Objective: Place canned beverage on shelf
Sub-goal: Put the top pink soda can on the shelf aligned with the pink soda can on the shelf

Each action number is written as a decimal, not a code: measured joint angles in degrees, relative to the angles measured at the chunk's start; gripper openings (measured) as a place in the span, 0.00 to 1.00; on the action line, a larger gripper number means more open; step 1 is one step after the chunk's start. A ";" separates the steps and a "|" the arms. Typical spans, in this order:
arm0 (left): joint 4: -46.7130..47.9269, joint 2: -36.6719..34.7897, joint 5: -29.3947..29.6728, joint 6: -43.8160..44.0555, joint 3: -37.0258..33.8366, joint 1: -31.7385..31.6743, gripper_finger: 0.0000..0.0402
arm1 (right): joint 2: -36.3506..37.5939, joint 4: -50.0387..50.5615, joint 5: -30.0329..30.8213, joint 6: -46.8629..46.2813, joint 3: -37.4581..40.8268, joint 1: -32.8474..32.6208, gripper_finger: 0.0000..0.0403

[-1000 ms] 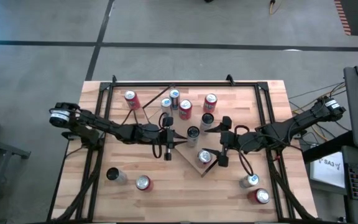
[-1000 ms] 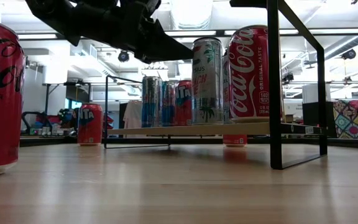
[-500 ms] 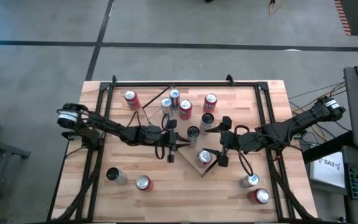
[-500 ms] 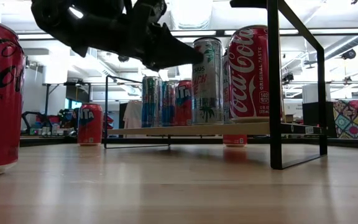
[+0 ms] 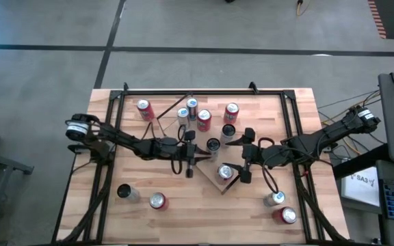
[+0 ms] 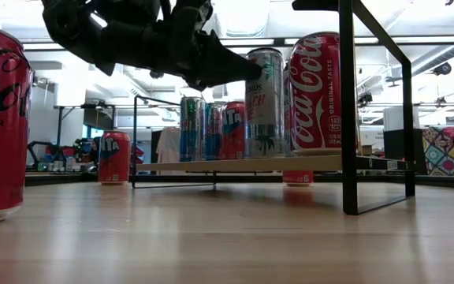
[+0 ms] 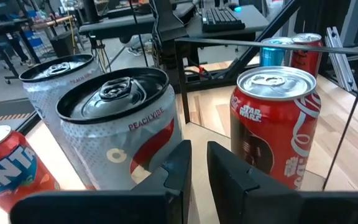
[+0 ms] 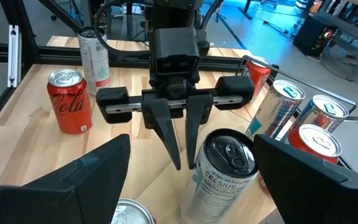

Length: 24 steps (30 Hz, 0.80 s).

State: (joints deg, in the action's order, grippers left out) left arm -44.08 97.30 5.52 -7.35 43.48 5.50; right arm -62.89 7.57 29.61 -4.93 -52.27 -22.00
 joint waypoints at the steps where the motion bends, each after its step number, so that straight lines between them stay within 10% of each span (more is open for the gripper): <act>1: -0.67 0.39 0.02 0.00 0.00 0.00 0.09 | 0.00 0.04 0.00 0.00 0.00 0.01 0.81; 24: 0.23 -0.67 1.64 -1.55 0.00 0.13 0.09 | 0.00 0.09 0.48 -1.92 0.00 0.02 0.81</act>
State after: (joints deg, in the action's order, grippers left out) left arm -43.85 96.63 7.16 -8.91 43.48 5.63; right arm -62.89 7.67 30.09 -6.85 -52.27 -21.98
